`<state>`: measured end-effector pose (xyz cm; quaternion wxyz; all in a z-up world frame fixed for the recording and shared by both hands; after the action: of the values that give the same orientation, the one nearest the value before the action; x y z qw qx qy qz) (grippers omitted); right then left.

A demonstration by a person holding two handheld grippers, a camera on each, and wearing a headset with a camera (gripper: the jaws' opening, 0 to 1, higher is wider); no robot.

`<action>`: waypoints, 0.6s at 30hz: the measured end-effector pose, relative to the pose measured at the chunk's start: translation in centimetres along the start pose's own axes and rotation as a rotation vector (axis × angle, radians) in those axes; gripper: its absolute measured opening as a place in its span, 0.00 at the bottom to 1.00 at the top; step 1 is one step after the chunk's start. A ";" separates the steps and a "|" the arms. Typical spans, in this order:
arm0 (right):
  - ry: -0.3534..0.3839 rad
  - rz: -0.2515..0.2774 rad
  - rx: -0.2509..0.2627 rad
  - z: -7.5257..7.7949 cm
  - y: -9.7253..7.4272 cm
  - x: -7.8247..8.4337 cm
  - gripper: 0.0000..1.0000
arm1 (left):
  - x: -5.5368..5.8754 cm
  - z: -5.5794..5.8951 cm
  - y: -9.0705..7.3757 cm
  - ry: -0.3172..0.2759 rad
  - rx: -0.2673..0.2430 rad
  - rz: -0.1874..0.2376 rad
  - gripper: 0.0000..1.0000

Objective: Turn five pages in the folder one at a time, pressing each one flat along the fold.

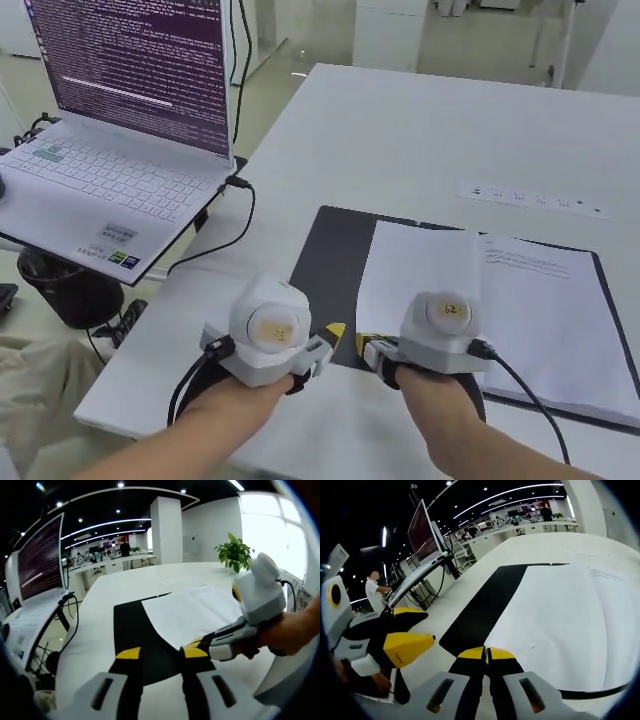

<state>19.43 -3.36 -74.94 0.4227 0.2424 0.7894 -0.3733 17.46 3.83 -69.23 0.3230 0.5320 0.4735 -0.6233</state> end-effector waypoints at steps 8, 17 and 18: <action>-0.017 0.021 -0.009 1.0 -1.7 -0.2 0.04 | 0.1 1.5 1.8 0.008 0.032 -0.014 0.28; -0.009 0.063 0.049 4.3 -4.5 -1.2 0.00 | 1.3 4.6 4.6 0.021 0.085 -0.052 0.27; 0.001 0.070 0.063 5.0 -4.8 -1.4 0.00 | 1.5 4.8 4.8 0.020 0.088 -0.058 0.27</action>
<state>19.23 -10.29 -73.71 0.4272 0.2835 0.7685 -0.3828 19.80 -2.11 -71.95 0.2763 0.5380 0.4642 -0.6471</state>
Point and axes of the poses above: the centre of the closed fingertips' face, and the gripper's own axes: y roughly forward along the fingers, z roughly to its right, x roughly out of its underside, the point moved 3 cm from there along -y, roughly backward along the fingers, and after that the axes turned 13 degrees about z, right-handed, at the moved point
